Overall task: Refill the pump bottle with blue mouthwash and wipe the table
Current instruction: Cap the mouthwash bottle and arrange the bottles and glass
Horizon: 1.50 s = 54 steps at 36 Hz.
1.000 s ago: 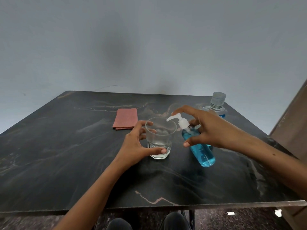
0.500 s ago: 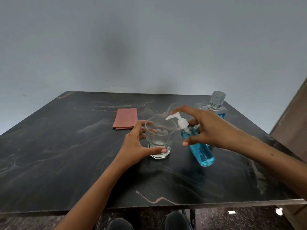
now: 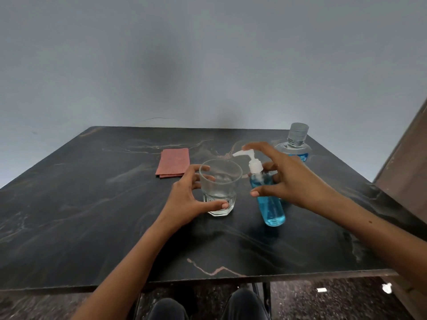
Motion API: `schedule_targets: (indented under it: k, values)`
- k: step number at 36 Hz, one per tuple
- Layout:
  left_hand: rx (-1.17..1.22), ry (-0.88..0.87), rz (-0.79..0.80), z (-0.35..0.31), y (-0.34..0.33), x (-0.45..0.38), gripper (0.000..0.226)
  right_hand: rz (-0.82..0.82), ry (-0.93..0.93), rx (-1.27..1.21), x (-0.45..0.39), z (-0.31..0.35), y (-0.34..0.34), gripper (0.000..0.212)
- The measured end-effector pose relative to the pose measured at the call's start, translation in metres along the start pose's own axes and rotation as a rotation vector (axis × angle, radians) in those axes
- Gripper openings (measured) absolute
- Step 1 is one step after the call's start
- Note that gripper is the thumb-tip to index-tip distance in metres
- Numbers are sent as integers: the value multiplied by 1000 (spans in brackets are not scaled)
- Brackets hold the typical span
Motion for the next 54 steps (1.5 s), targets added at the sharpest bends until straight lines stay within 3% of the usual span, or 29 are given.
schedule_targets:
  k: [7,13,26,31,36,49,54]
  values:
    - [-86,16,-42,-2,0,-1,80,-284,-12,-220,6,-17,-25,100]
    - [-61,104,-10,3,12,-19,84,-433,-68,-291,-6,-22,-40,81]
    - [-81,213,-20,33,42,-82,82,-567,-194,-173,-90,-42,-52,60]
    - [-196,272,-37,43,49,-105,89,-584,-240,-186,-121,-58,-50,52]
    - [-232,275,-15,45,48,-123,81,-607,-271,-187,-142,-71,-50,46]
    - [-80,224,63,50,44,-141,82,-634,-298,-203,-162,-84,-51,43]
    - [-148,239,42,45,41,-134,100,-612,-315,-196,-161,-77,-53,48]
Point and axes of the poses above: each hand's wrist, its own x-axis away from the middle knuckle, its own y-axis out of the back of the hand, z = x × y, the point moved 2 cm from there along -x, towards the middle knuckle, and after that the axes turned 9 degrees about z, right-handed, at the moved point
